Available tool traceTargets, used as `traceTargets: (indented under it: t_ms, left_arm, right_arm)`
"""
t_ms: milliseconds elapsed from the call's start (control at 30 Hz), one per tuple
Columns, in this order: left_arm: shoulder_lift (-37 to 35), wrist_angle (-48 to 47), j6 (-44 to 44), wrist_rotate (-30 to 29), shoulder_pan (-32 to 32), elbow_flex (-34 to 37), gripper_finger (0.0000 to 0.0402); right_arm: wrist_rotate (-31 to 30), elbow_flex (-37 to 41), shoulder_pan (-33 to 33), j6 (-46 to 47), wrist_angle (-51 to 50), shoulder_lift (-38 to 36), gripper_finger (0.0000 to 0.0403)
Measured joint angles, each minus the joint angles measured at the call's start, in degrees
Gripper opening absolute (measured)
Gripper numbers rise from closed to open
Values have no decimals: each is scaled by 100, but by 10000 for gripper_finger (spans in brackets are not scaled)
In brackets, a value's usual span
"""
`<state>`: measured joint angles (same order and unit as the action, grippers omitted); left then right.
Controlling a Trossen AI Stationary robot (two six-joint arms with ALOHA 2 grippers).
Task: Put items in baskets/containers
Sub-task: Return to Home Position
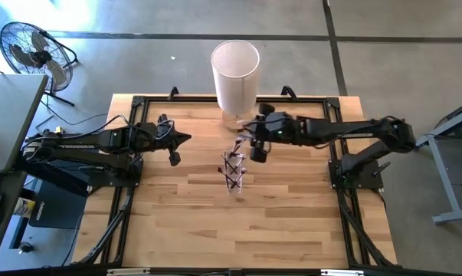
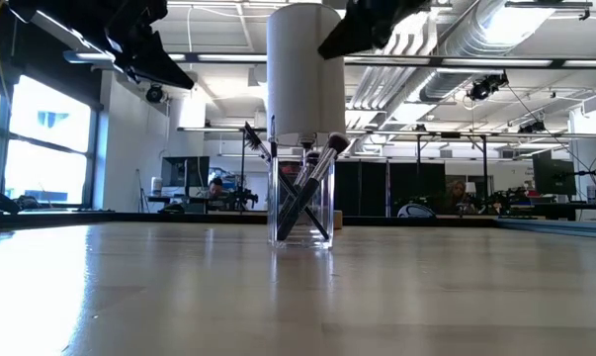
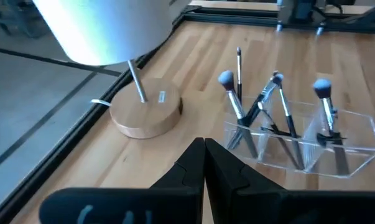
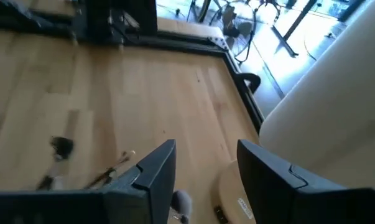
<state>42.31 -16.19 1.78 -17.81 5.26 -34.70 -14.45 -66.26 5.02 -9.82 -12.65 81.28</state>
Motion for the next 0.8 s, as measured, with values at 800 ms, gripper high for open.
traceTargets:
  t_ms: [800]
  left_arm:
    - [-2537,1363,254,1886,-4,2301,2]
  right_arm:
    - [-383,1001,-640,2538,-1899,-1154,145]
